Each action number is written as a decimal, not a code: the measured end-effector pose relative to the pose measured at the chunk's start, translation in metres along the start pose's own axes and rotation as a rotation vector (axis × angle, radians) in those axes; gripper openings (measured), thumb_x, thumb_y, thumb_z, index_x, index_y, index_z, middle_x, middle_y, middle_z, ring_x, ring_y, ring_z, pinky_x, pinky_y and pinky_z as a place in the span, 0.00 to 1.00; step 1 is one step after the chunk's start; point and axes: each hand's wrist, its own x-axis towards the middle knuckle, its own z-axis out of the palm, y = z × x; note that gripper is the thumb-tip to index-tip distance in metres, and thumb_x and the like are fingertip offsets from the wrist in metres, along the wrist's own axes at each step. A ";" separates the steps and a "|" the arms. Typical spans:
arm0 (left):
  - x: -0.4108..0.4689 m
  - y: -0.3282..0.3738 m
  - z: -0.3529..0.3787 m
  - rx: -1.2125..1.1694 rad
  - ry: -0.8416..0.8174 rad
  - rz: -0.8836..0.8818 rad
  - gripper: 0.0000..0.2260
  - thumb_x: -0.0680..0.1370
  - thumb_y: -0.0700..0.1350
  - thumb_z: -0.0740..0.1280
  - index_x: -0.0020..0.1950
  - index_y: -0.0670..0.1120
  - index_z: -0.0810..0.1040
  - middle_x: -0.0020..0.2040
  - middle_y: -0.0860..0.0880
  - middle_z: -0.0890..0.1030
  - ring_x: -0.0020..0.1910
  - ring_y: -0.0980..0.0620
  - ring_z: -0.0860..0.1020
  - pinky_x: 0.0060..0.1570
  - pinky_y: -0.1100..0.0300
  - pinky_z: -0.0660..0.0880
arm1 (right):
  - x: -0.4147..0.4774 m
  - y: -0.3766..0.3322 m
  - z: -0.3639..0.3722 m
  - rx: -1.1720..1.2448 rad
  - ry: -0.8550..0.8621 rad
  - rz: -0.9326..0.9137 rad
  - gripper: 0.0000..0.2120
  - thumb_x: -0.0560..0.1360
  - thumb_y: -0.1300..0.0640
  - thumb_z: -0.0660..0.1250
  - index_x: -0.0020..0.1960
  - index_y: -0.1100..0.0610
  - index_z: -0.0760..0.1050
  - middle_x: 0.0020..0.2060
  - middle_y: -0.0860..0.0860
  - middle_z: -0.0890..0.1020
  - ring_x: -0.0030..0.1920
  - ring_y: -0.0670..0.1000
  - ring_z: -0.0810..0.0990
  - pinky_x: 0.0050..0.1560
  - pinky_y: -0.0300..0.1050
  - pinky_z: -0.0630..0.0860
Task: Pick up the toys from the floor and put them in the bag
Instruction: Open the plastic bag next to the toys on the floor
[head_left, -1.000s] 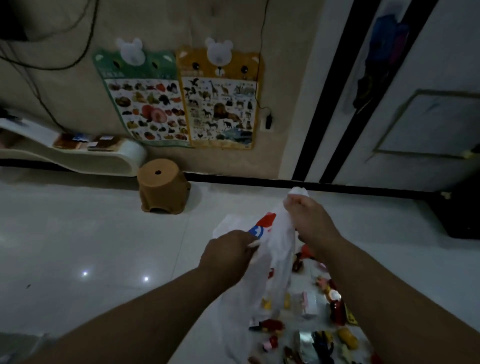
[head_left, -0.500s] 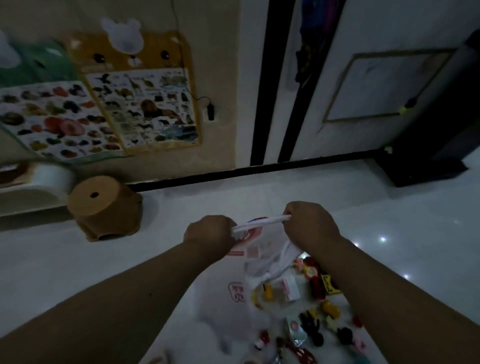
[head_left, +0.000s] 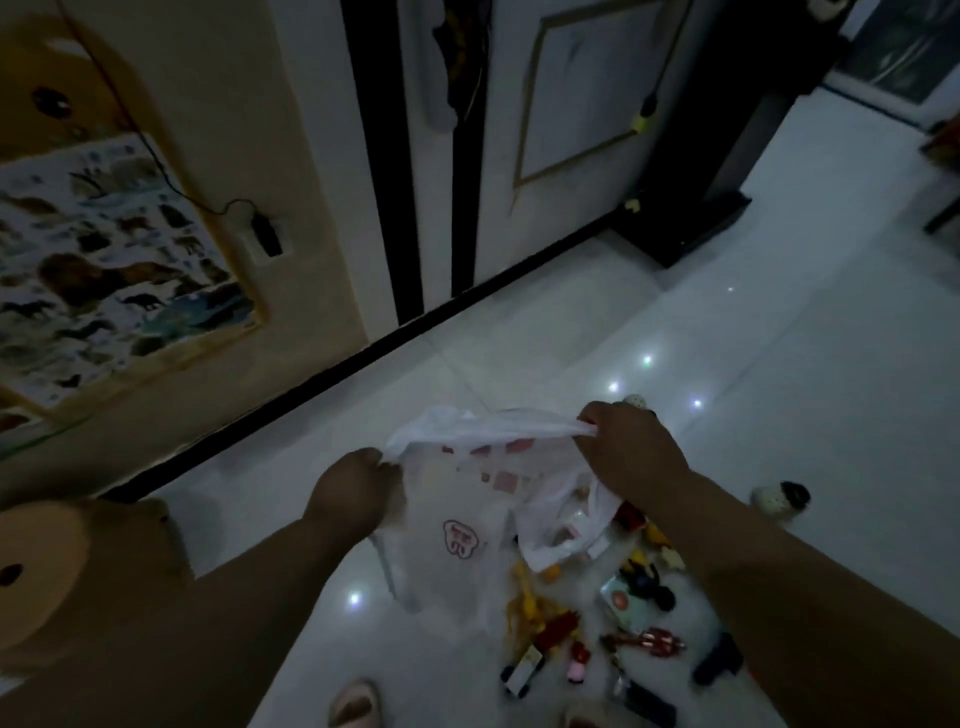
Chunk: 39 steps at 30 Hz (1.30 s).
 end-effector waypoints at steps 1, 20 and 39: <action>0.011 -0.002 0.001 -0.013 0.008 0.021 0.15 0.80 0.47 0.58 0.49 0.37 0.77 0.45 0.41 0.80 0.43 0.45 0.77 0.41 0.58 0.70 | 0.007 -0.003 0.017 0.022 0.004 0.000 0.10 0.78 0.58 0.61 0.42 0.62 0.76 0.38 0.59 0.79 0.39 0.56 0.77 0.38 0.44 0.66; 0.263 -0.205 0.198 0.032 0.358 0.253 0.20 0.81 0.55 0.52 0.41 0.45 0.75 0.36 0.47 0.77 0.36 0.47 0.75 0.34 0.58 0.66 | 0.194 0.097 0.393 -0.096 -0.089 -0.151 0.25 0.77 0.64 0.58 0.72 0.49 0.64 0.66 0.55 0.71 0.61 0.57 0.74 0.60 0.45 0.70; 0.327 -0.279 0.273 0.130 0.218 0.175 0.23 0.80 0.57 0.56 0.29 0.46 0.70 0.29 0.48 0.72 0.29 0.52 0.70 0.30 0.60 0.63 | 0.199 0.152 0.439 1.053 -0.250 0.217 0.08 0.77 0.62 0.64 0.53 0.62 0.78 0.49 0.63 0.82 0.49 0.60 0.80 0.50 0.52 0.77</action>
